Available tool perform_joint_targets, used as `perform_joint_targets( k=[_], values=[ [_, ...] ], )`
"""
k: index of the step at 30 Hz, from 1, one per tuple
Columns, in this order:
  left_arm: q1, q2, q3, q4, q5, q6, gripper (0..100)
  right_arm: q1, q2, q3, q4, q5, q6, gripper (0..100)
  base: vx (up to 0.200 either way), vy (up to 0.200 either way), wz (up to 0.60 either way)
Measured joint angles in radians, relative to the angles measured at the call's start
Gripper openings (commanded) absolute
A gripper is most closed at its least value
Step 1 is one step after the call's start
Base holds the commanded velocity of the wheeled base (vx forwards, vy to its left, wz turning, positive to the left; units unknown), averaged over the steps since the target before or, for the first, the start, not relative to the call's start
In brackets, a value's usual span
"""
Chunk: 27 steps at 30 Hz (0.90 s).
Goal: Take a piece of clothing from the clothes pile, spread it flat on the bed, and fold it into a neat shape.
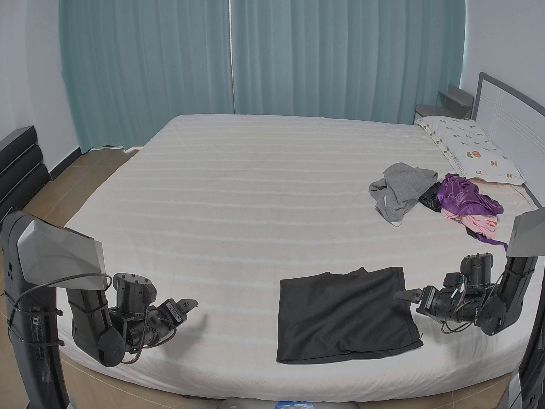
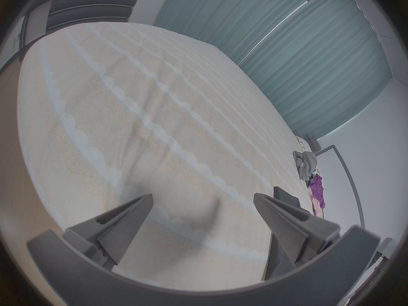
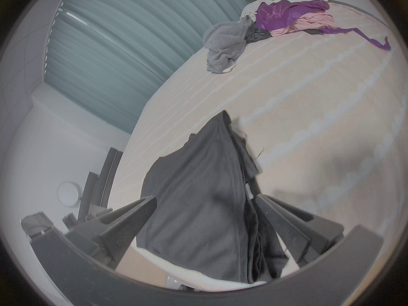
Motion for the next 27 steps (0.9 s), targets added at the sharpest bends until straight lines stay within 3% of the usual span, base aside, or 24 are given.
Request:
perform_joint_targets(
  k=[9, 17, 18, 27],
  values=[
    [-0.001, 0.0, 0.0, 0.0, 0.0, 0.0, 100, 0.003, -0.047, 0.104, 0.01, 0.022, -0.152, 100, 0.0, 0.0, 0.0],
    [-0.001, 0.0, 0.001, 0.0, 0.001, 0.001, 100, 0.018, -0.032, 0.133, 0.011, 0.021, -0.181, 100, 0.0, 0.0, 0.0],
    [-0.001, 0.0, 0.001, 0.0, 0.001, 0.001, 100, 0.019, -0.03, 0.133, 0.01, 0.02, -0.183, 0, 0.0, 0.0, 0.0],
    [0.0, 0.0, 0.001, 0.0, 0.001, 0.001, 100, 0.009, -0.01, 0.138, 0.011, 0.016, -0.224, 0, 0.0, 0.0, 0.0]
  ],
)
